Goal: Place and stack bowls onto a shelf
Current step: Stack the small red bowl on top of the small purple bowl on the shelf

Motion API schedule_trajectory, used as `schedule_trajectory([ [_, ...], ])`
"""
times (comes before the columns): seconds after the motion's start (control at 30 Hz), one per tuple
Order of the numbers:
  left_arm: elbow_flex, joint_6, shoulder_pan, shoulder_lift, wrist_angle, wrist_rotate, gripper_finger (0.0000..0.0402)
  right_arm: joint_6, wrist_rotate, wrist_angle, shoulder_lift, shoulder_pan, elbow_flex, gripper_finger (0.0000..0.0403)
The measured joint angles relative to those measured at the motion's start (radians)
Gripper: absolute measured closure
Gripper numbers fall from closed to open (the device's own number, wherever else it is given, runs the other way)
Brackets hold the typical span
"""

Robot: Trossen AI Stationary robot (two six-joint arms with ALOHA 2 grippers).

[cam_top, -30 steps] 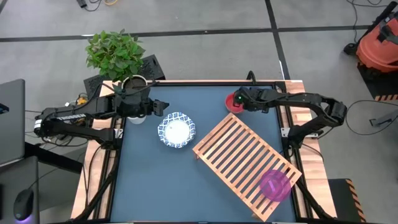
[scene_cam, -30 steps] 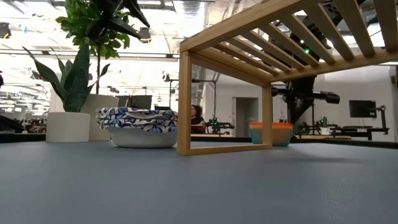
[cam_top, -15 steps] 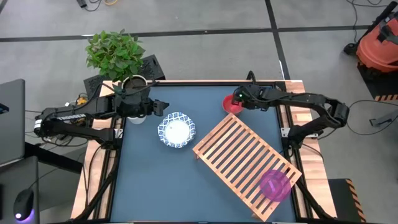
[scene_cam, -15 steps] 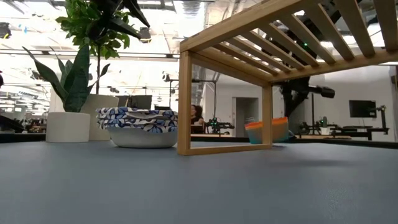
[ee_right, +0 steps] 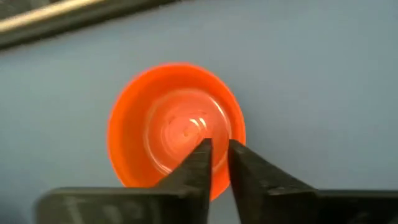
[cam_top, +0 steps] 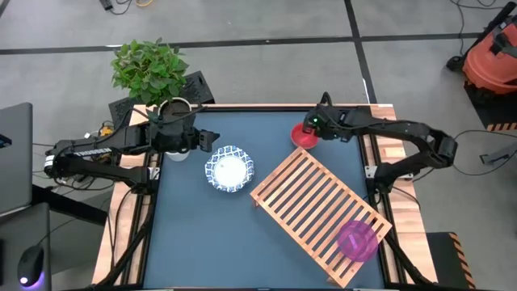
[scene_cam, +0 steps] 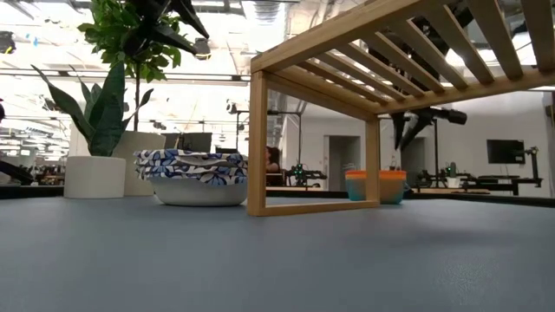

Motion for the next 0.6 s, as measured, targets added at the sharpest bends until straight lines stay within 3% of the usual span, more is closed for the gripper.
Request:
schedule_trajectory([
  [0.17,0.0,0.0,0.0,0.0,0.0,0.0,0.0248,0.043,0.001,0.007,0.101,0.029,-0.001,0.0254],
  [0.3,0.0,0.0,0.0,0.0,0.0,0.0,0.0248,0.069,0.012,0.005,0.168,0.026,-0.001,0.0221],
  [0.47,0.0,-0.001,0.0,0.0,-0.001,0.0,0.0248,0.07,0.012,0.018,0.2,0.026,-0.001,0.0216],
  [0.6,0.0,-0.001,0.0,0.0,-0.01,0.0,0.0248,0.07,0.013,0.026,0.2,0.025,-0.001,0.0233],
])
